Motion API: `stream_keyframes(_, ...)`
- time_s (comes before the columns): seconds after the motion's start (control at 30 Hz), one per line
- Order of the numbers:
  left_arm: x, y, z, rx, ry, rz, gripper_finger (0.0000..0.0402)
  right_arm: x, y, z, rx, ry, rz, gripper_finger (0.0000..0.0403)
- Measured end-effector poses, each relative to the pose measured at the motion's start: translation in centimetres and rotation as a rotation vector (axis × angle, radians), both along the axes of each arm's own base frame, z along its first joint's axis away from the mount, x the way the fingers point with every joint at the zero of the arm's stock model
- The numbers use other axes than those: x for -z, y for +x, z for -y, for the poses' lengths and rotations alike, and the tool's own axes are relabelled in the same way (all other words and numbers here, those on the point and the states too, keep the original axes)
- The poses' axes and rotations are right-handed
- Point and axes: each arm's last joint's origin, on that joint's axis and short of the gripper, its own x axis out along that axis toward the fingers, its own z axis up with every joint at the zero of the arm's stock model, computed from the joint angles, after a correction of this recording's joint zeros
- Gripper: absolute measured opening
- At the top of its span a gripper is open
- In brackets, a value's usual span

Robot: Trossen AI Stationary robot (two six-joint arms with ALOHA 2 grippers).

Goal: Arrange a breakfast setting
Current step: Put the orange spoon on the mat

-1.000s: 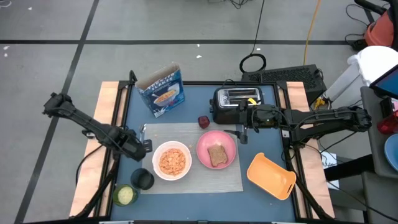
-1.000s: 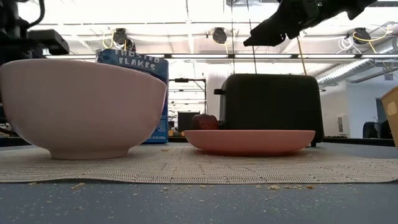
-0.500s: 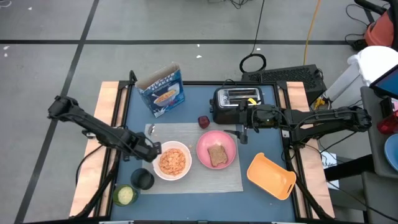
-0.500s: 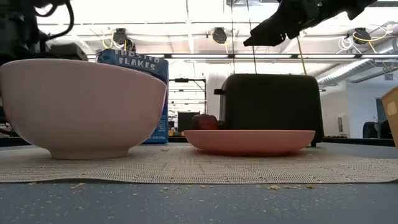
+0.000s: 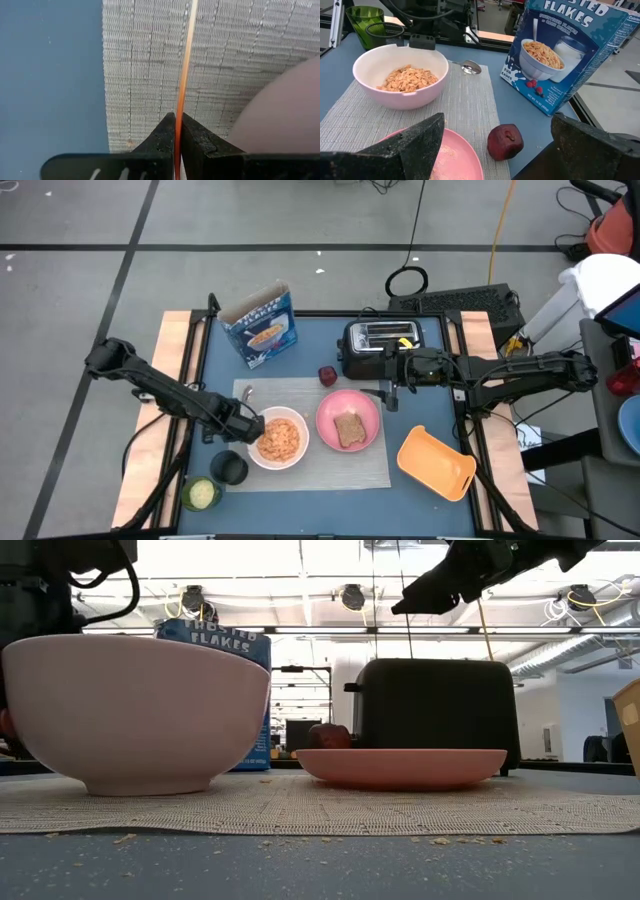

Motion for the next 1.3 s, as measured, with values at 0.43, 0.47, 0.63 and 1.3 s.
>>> stream_keyframes(0.43, 0.1, 0.0, 0.1, 0.004, -0.017, -0.001, 0.0019, 0.0, 0.0, 0.0, 0.000, -0.001, 0.000, 0.0352)
stream_keyframes(0.47, 0.1, 0.0, 0.1, 0.004, -0.017, -0.001, 0.0019, 0.0, 0.0, 0.0, 0.000, -0.001, 0.000, 0.0352)
stream_keyframes(0.63, 0.0, 0.0, 0.0, 0.006, -0.018, 0.002, 0.0019, 0.0, 0.0, 0.0, -0.001, -0.002, 0.000, 0.0352)
stream_keyframes(1.3, -0.7, -0.9, -0.1, 0.012, -0.025, -0.019, 0.0019, 0.0, 0.0, 0.0, 0.003, 0.006, 0.001, 0.0352)
